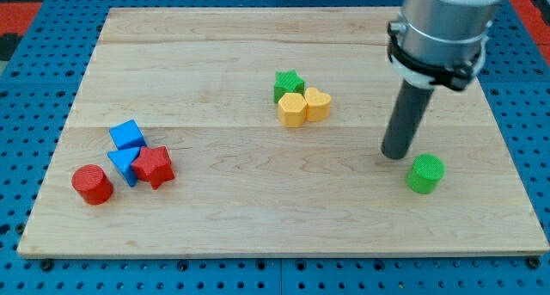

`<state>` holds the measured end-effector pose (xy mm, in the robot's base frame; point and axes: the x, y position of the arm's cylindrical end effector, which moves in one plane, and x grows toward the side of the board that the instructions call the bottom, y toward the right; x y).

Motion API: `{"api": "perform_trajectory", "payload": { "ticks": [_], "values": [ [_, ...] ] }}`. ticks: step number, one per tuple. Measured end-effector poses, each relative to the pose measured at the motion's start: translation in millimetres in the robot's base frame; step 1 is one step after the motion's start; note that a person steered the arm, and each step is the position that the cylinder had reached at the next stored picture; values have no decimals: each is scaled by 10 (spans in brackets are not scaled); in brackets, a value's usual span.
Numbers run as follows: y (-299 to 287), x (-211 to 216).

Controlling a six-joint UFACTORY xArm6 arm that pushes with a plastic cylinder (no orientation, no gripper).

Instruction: Move the yellow blocks to the right

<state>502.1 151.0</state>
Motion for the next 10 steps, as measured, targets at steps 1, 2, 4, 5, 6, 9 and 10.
{"api": "perform_trajectory", "payload": {
  "ticks": [1, 2, 4, 5, 6, 9, 10],
  "values": [
    [-13, 65],
    [-524, -95],
    [-1648, -750],
    [-1409, -993],
    [-573, -919],
    [455, -1511],
    [402, -1071]
  ]
}}
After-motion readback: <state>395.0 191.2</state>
